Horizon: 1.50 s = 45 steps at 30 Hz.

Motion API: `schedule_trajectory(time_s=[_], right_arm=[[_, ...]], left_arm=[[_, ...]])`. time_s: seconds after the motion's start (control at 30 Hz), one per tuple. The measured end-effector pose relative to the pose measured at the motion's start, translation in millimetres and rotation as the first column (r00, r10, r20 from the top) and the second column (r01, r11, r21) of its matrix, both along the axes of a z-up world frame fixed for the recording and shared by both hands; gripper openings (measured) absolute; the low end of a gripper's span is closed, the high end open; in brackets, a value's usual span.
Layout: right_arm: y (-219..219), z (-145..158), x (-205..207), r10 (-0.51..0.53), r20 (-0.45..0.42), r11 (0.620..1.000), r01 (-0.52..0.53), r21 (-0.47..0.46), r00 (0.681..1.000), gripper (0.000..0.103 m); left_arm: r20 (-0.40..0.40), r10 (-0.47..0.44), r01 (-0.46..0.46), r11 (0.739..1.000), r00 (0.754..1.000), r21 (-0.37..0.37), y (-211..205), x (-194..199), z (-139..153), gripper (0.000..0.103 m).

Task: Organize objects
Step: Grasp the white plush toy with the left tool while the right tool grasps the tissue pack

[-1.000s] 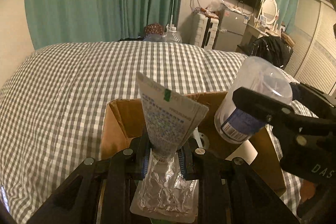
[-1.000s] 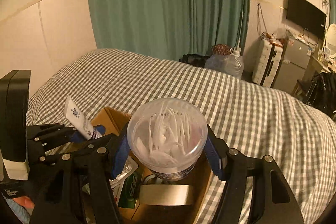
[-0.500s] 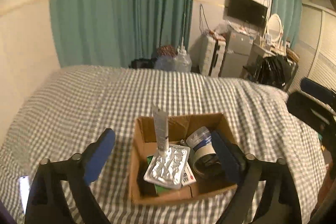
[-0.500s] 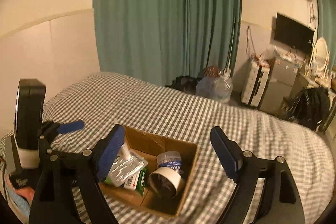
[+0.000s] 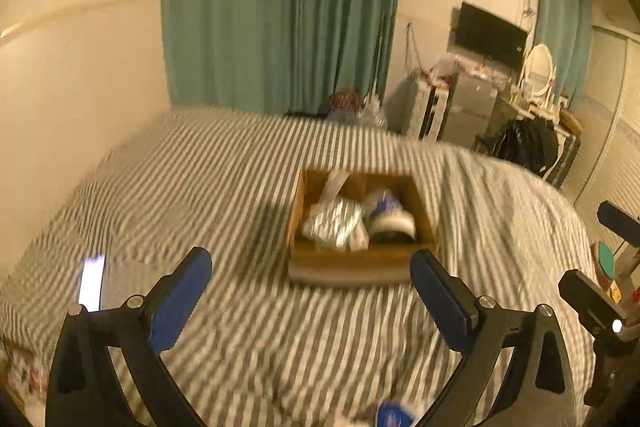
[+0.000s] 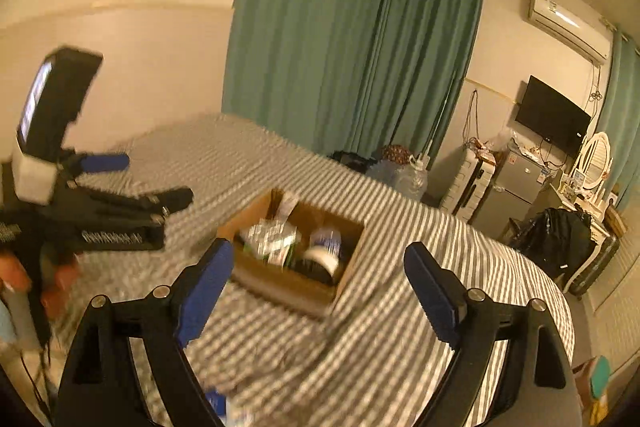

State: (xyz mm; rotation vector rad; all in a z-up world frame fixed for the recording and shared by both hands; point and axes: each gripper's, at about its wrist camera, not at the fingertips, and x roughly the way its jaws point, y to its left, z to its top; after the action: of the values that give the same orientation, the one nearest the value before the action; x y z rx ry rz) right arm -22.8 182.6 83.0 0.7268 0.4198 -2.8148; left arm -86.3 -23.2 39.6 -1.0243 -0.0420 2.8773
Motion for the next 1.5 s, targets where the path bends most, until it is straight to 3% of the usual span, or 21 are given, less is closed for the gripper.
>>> schedule_trajectory(time_s=[0.23, 0.43, 0.53, 0.67, 0.77, 0.8, 0.83, 0.97, 1.07, 1.2, 1.33, 1.5], right_arm=[[4, -97, 37, -0.014, 0.138, 0.999, 0.008, 0.047, 0.99, 0.087], [2, -161, 40, -0.02, 0.282, 1.0, 0.018, 0.008, 0.959, 0.087], [2, -175, 38, -0.037, 0.311, 0.999, 0.033, 0.017, 0.95, 0.087], [6, -179, 31, -0.05, 0.319, 0.999, 0.044, 0.026, 0.946, 0.087], [8, -184, 28, -0.059, 0.327, 0.998, 0.053, 0.029, 0.943, 0.087], [8, -186, 26, -0.061, 0.335, 0.998, 0.055, 0.028, 0.94, 0.087], [7, -187, 24, -0.062, 0.34, 0.998, 0.055, 0.029, 0.939, 0.087], [3, -194, 18, -0.061, 0.361, 0.998, 0.05, 0.038, 0.93, 0.087], [-2, -196, 20, -0.053, 0.371, 0.998, 0.041, 0.04, 0.927, 0.087], [-19, -207, 19, -0.02, 0.419, 0.998, -0.004, 0.057, 0.908, 0.087], [-41, -232, 14, -0.023, 0.5, 0.994, -0.036, 0.107, 0.866, 0.087], [-60, -255, 10, -0.008, 0.575, 0.989, -0.078, 0.125, 0.818, 0.087]], left_arm=[[0.14, 0.062, -0.061, 0.998, 0.988, -0.013, -9, 33, -91, 0.102], [0.263, -0.013, 0.023, 0.999, 0.965, -0.034, 14, 56, -162, 0.102], [0.359, -0.063, 0.095, 0.993, 0.931, -0.07, 33, 64, -193, 0.102], [0.46, -0.111, 0.141, 0.99, 0.881, -0.032, 40, 62, -223, 0.101], [0.488, -0.16, 0.177, 0.984, 0.858, 0.011, 45, 61, -231, 0.085], [0.491, -0.19, 0.2, 0.979, 0.85, 0.032, 47, 62, -233, 0.066], [0.496, -0.222, 0.226, 0.973, 0.84, 0.052, 51, 63, -234, 0.062], [0.465, -0.215, 0.215, 0.975, 0.859, 0.055, 47, 66, -226, 0.062], [0.384, -0.137, 0.133, 0.99, 0.913, 0.038, 27, 64, -201, 0.062], [0.288, -0.056, 0.057, 0.998, 0.956, 0.008, 2, 55, -170, 0.062], [0.265, -0.019, 0.024, 1.0, 0.964, -0.013, -12, 44, -161, 0.062], [0.288, -0.026, 0.03, 0.999, 0.957, -0.013, -14, 43, -173, 0.062]])
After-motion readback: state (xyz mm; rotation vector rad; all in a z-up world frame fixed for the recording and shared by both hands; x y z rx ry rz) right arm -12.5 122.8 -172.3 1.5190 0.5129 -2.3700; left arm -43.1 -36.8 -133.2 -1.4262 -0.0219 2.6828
